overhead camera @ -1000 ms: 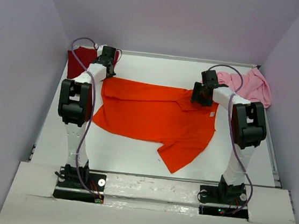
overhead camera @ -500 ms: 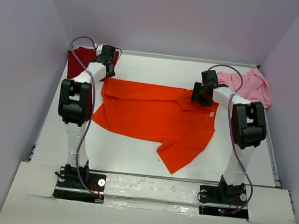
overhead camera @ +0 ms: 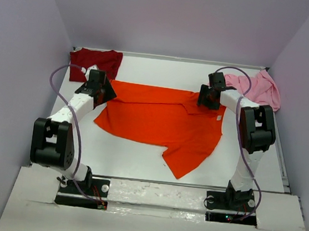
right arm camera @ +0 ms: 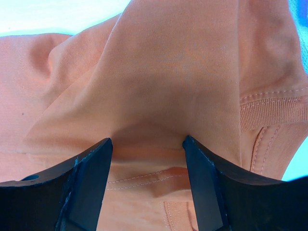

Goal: Fold and stack the t-shirts
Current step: Grap the side of the flattened tshirt closest away from the robot with both arms

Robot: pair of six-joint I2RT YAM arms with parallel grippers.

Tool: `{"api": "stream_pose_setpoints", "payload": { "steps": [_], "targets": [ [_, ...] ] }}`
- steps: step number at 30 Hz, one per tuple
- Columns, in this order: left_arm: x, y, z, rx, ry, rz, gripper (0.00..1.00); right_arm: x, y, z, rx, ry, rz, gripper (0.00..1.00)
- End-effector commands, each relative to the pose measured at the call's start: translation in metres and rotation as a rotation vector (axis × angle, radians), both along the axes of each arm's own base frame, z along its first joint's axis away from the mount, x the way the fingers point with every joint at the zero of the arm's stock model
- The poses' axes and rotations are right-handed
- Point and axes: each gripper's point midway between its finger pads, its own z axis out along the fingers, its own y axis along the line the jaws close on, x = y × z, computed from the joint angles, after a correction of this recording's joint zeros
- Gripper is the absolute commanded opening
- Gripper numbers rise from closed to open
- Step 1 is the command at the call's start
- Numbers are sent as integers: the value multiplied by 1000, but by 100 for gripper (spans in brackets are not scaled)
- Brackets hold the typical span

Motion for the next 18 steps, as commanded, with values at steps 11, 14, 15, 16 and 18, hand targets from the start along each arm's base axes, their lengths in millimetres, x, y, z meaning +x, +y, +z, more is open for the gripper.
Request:
{"api": "stream_pose_setpoints", "payload": {
  "steps": [11,14,15,16,18],
  "targets": [
    [-47,-45,-14,-322,-70,-22,65,3,12,23,66,-37,21,68],
    [-48,-35,-16,-273,-70,4,64,2,13,21,67,-32,24,67],
    [-48,-34,-16,-267,-70,7,64,1,13,21,68,-31,25,68],
    [-45,-31,-13,-252,-81,13,64,1,13,20,67,-29,23,68],
    [-50,-24,-14,-202,-60,34,64,1,13,20,67,-29,23,68]
  ]
}}
